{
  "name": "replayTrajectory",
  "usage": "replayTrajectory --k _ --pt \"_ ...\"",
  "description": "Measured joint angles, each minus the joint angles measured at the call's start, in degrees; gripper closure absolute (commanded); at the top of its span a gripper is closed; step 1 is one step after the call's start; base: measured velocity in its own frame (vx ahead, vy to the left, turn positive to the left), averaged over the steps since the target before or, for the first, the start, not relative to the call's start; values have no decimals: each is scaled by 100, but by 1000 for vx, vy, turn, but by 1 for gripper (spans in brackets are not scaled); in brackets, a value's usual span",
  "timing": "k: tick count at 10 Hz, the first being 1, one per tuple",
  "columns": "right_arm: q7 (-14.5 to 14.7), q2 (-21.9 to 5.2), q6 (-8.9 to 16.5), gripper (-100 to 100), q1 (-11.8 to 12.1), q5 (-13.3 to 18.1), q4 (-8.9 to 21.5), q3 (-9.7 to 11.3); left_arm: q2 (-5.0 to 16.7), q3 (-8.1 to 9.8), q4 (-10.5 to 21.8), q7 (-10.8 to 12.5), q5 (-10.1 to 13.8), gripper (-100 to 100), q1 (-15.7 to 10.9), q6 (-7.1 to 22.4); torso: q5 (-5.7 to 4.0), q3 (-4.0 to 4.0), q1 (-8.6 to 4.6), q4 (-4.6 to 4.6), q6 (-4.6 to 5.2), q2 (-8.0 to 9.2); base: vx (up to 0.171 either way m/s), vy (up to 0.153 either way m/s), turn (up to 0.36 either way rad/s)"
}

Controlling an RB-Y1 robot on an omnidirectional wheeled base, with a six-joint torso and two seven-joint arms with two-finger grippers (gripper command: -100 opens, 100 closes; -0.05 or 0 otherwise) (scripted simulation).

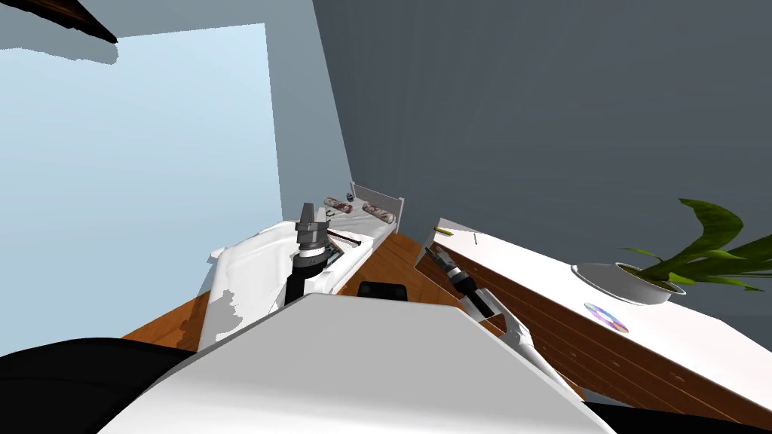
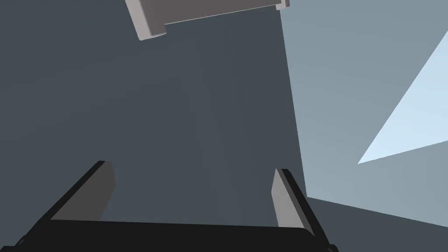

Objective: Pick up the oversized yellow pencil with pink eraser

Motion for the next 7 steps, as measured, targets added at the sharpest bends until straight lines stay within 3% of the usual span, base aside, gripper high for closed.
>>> replayTrajectory --k 4,7 --pt "309 -503 131 -100 -130 354 663 181 0 1 0 0 0 0 1 0 -2 -7 -10 -3 3 -12 -1 57 118" --pt "450 -967 271 -100 -142 561 948 274 1 1 0 0 0 0 2 0 -2 -9 -16 -3 6 -17 21 44 123"
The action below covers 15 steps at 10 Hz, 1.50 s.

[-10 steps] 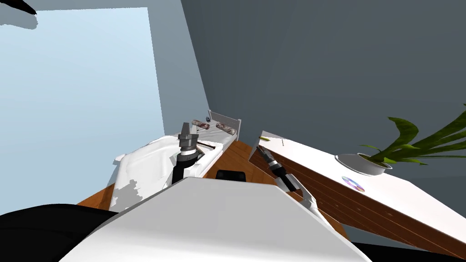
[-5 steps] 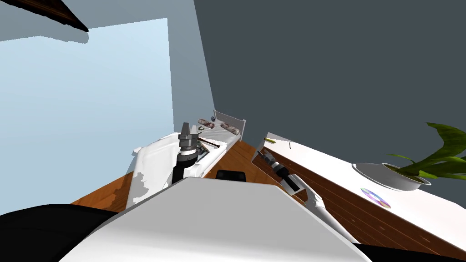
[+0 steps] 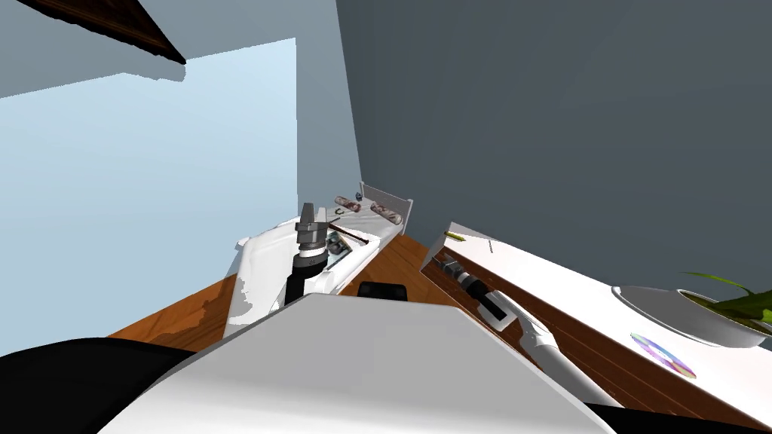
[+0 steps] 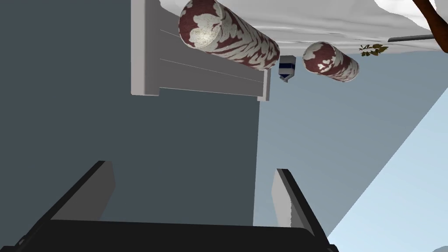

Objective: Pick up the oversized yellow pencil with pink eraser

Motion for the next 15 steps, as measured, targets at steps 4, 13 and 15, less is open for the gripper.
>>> replayTrajectory --k 4,13,15 --pt "220 -562 204 -100 -130 331 506 229 0 0 0 0 0 0 0 0 -1 -6 -3 -2 0 -10 43 33 96" --pt "748 -1603 590 -100 -179 1046 1642 721 1 1 0 0 0 0 1 0 -6 -10 -21 -4 0 -17 86 0 71" --pt "869 -1767 609 -100 -393 1264 2154 951 1 1 0 0 0 0 2 0 -6 -34 -25 -12 -2 -61 227 -40 71"
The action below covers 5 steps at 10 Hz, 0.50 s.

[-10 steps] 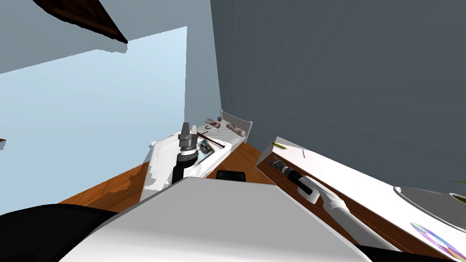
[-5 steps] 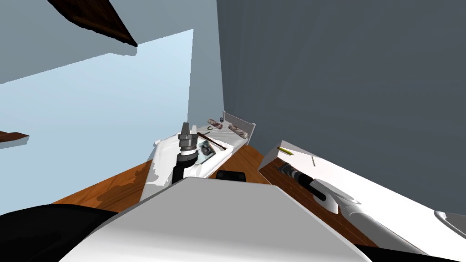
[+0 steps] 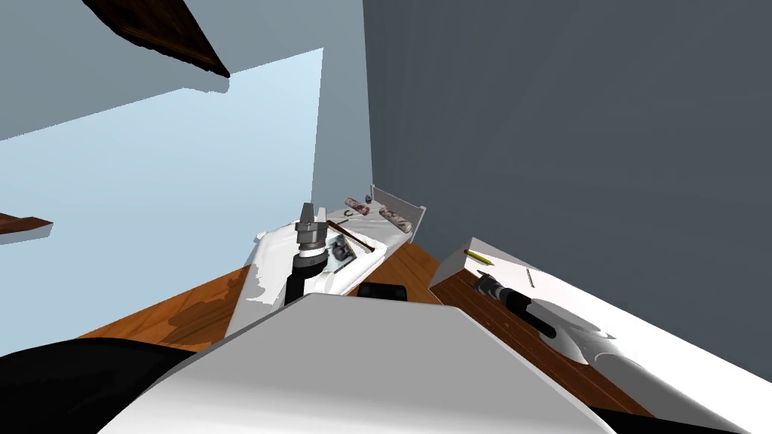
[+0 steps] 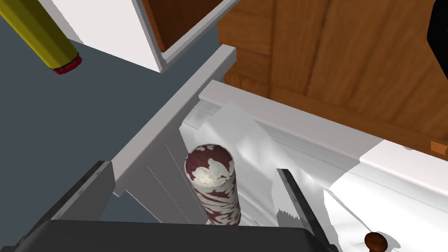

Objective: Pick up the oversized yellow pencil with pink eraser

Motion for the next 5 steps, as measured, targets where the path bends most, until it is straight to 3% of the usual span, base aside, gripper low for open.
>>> replayTrajectory --k 1,5 --pt "33 -167 168 -100 79 104 -18 117 0 0 0 0 0 0 1 0 0 -12 -6 -5 1 -20 224 -104 40" --pt "221 -547 386 -100 38 459 614 474 1 1 0 0 0 0 1 0 -8 -14 -28 -7 1 -20 226 -100 28"
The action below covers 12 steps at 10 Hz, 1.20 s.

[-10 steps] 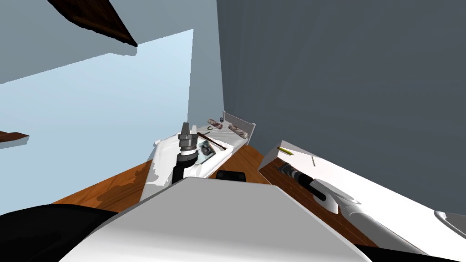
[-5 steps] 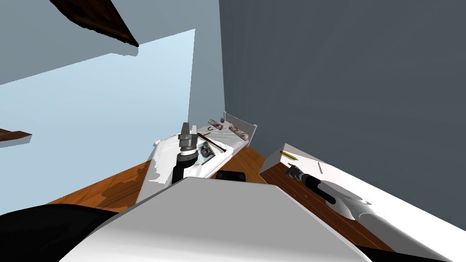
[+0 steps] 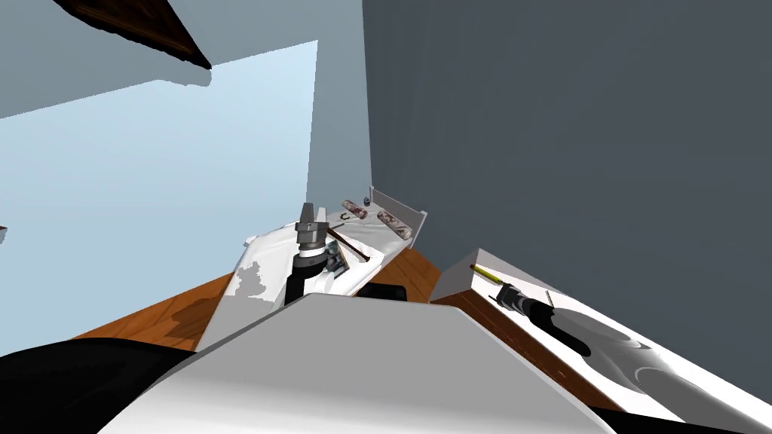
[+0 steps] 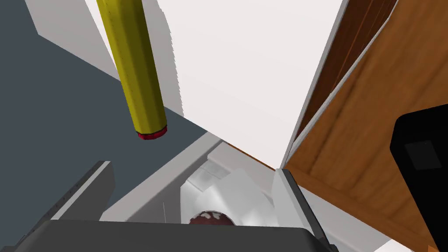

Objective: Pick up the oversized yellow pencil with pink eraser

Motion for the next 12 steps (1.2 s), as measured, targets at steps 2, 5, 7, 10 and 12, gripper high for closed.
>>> replayTrajectory --k 2,5,7,10,12 --pt "77 32 76 -100 -168 188 366 253 0 0 0 0 0 0 0 0 0 1 0 1 0 1 180 -96 5" --pt "43 -66 242 -100 -69 301 389 501 0 0 0 0 0 0 0 0 -2 5 -5 2 1 9 198 -121 -9" --pt "-58 -90 443 -100 65 347 204 737 0 0 0 0 0 0 -1 0 -3 11 -6 4 1 19 161 -117 3" --pt "-63 -16 465 -100 68 370 228 804 -1 -1 0 0 0 0 -2 0 7 43 38 17 3 77 -2 -19 130" --pt "-172 124 448 -100 -9 290 548 861 -1 -2 1 0 0 0 -5 1 8 75 35 29 -1 132 -159 -36 359"
